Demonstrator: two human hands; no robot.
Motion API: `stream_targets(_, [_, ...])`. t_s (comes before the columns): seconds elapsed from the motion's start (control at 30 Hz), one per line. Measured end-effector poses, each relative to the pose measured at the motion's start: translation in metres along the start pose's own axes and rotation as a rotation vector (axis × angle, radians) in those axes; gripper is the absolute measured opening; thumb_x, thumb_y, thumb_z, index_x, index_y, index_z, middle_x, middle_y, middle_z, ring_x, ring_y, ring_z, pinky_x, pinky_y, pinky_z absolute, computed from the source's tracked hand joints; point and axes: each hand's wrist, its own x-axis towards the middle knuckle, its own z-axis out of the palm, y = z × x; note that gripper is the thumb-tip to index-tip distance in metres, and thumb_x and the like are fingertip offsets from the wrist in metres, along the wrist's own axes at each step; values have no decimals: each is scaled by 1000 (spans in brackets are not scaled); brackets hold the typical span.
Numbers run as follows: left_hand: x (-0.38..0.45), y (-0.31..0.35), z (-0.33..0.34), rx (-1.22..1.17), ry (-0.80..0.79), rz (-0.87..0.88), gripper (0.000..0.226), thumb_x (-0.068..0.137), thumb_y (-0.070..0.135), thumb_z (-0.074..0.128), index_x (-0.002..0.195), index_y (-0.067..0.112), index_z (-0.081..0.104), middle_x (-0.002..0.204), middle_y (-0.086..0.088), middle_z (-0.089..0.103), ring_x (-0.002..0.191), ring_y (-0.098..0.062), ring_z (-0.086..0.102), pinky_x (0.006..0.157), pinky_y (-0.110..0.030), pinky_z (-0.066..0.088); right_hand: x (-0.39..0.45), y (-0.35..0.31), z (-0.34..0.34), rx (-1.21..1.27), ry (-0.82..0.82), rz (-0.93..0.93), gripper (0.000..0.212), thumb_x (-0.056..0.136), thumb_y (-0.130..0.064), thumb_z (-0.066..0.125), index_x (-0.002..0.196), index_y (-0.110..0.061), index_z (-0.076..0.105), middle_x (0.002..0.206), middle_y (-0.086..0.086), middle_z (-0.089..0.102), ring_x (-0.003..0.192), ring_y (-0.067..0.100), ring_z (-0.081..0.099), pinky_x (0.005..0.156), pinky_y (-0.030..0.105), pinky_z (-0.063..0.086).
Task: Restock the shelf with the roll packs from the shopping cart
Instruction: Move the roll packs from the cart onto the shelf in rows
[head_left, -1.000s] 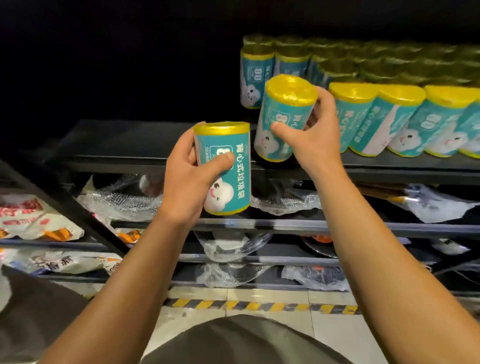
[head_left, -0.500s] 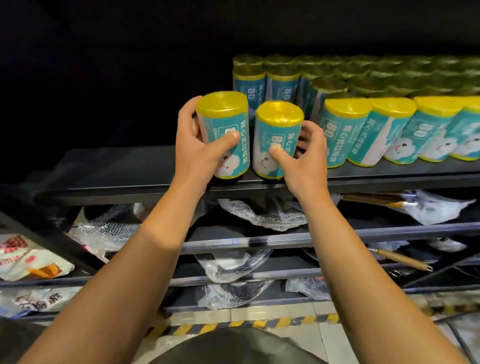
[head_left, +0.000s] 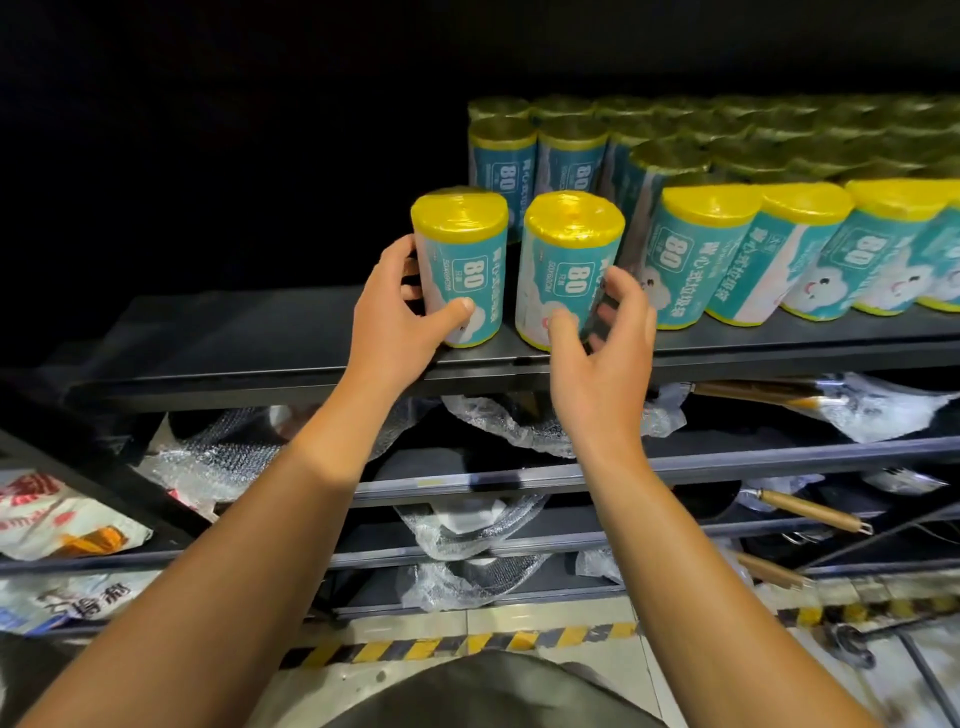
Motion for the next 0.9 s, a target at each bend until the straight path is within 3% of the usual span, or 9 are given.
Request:
stream_targets(0.2, [14,0,17,-57,-49,-36,69,82,18,79,142,22,46,132,6,60,113,-7,62,94,-32,56,1,0,12,84,-45,74,73,95,-17,62,157,-22,26,158,-7,27,123,-18,36,94,-4,31])
stream_targets(0.3, [27,1,27,-53,-53,-55,67,81,23,80,139,22,47,130,5,61,110,-9,64,92,-35,57,19,3,17,86,-42,105,76,96,-16,61,159,-23,19,157,-11,23,110,-38,25,85,-11,23])
stream_targets(0.37, [38,2,35,-25,-48,-75,65,80,25,81,136,18,48,129,2,62,110,-12,64,90,-38,58,31,1,20,89,-48,129,78,95,-18,59,160,-26,16,159,-12,21,123,-25,29,96,-3,25])
stream_targets(0.43, [50,0,43,-12,-40,-104,64,80,25,82,133,14,49,127,-2,63,109,-15,65,89,-37,58,43,0,25,93,-54,141,81,93,-20,59,161,-27,14,163,-10,19,141,-1,30,114,20,31])
stream_targets(0.5, [61,-1,48,1,-24,-123,64,78,29,83,131,11,51,125,-4,64,107,-18,65,89,-38,57,53,0,32,82,-56,138,85,90,-24,58,161,-25,13,165,-6,20,146,10,30,120,36,31])
stream_targets(0.6, [77,-6,55,73,4,-169,61,75,39,83,122,7,60,115,-7,68,100,-21,67,87,-42,57,66,1,38,32,-78,167,87,91,-26,60,161,-23,8,168,-4,11,152,14,19,123,40,23])
stream_targets(0.67, [84,-5,60,70,7,-174,63,76,38,83,127,9,61,110,-7,71,96,-20,69,85,-42,58,73,1,40,-7,-97,174,92,91,-27,64,161,-21,6,168,0,9,153,17,15,124,41,21])
stream_targets(0.8, [90,-2,65,11,-20,-123,76,75,31,84,142,20,49,125,-2,67,109,-17,66,92,-38,56,83,1,45,-60,-91,179,91,78,-36,67,153,-10,22,158,10,26,147,27,25,119,49,28])
stream_targets(0.9, [90,-2,68,3,-15,-115,78,75,28,85,143,20,48,130,-3,65,114,-19,63,94,-38,55,89,0,45,-102,-123,188,82,80,-28,70,147,-6,27,149,9,31,142,28,28,119,49,28])
